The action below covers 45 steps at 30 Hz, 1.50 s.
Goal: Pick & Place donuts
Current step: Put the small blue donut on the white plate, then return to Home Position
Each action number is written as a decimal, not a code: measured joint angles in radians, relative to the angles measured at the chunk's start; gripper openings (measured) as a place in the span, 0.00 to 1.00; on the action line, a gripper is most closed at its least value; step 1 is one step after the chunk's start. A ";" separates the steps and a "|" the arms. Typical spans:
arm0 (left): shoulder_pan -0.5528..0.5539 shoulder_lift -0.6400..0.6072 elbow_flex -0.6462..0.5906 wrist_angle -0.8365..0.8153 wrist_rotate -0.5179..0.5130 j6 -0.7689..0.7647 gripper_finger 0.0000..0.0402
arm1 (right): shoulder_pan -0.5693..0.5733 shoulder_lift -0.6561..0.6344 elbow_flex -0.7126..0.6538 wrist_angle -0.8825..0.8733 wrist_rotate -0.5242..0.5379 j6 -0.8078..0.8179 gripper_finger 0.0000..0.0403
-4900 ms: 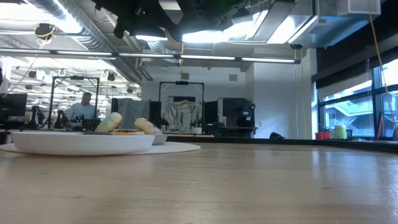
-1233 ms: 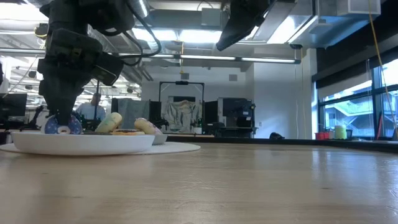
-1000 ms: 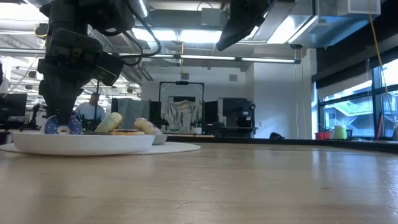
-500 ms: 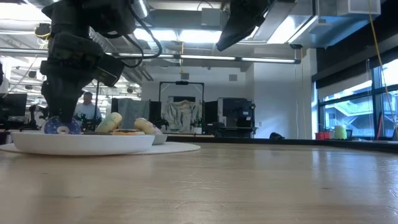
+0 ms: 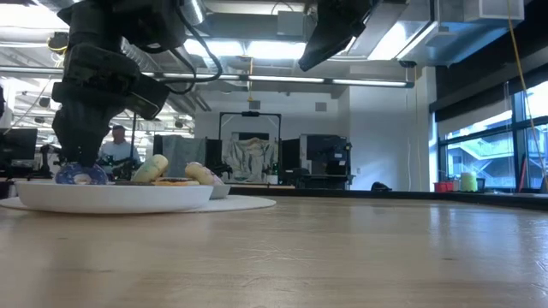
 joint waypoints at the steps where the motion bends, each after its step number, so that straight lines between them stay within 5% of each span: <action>1: 0.001 0.000 0.000 0.000 0.013 0.000 0.59 | 0.000 0.000 0.000 0.000 0.000 0.000 0.52; 7: 0.025 0.000 0.000 0.007 0.092 0.005 0.64 | 0.000 0.000 0.000 0.000 0.000 0.000 0.52; 24: 0.111 0.000 0.000 -0.101 0.038 0.011 0.65 | 0.000 0.000 0.000 -0.037 0.001 0.001 0.52; 31: 0.122 -0.043 0.036 -0.084 -0.060 0.174 0.65 | -0.013 -0.015 0.000 -0.143 0.083 -0.026 0.52; 37: 0.080 -0.199 -0.018 0.186 -0.209 0.375 0.65 | -0.058 -0.103 -0.107 -0.088 -0.218 -0.053 0.52; 40: 0.075 -0.284 -0.092 0.397 -0.156 0.479 0.65 | -0.061 -0.190 -0.267 0.072 -0.210 -0.020 0.52; 45: 0.083 -0.454 -0.239 0.670 -0.077 0.625 0.65 | -0.044 -0.383 -0.543 0.271 -0.042 0.095 0.52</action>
